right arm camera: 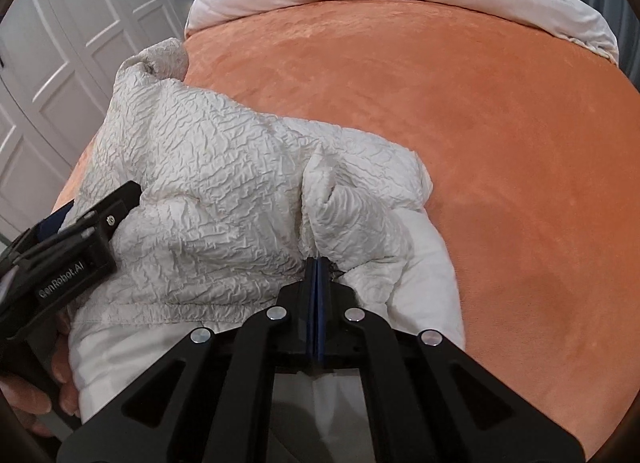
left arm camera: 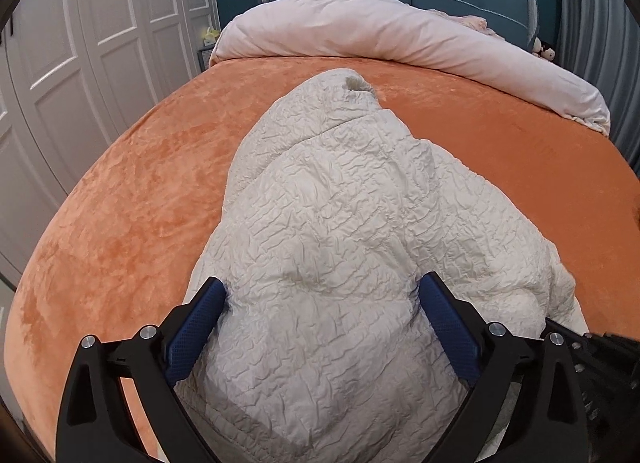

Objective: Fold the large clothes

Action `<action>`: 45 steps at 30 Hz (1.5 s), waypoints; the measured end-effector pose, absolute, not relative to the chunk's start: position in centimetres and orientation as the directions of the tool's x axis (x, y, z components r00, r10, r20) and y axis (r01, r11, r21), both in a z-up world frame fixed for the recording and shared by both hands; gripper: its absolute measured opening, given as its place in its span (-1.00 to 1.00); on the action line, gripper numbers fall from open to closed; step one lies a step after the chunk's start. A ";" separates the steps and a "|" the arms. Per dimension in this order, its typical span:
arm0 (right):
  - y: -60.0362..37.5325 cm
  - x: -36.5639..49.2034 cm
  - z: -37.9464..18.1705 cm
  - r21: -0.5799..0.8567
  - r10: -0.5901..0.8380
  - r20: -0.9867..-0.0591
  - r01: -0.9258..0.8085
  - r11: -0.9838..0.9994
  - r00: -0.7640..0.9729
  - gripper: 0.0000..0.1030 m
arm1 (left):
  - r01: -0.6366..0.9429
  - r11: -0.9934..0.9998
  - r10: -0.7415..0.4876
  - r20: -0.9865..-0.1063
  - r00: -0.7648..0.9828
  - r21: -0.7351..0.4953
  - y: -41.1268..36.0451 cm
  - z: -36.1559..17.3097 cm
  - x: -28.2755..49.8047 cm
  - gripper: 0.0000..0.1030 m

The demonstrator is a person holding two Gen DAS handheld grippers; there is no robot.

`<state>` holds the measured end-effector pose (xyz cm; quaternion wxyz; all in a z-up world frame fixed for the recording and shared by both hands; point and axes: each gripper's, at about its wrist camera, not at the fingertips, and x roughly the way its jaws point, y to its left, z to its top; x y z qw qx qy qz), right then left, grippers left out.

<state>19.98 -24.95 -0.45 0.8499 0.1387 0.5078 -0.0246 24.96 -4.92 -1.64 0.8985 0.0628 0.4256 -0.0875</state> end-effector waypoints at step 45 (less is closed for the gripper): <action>-28.0 7.5 2.8 0.384 0.191 -0.856 0.344 0.857 0.480 0.16 | 0.292 0.956 -0.076 -0.922 0.380 0.042 4.1 -1.7 4.2 0.87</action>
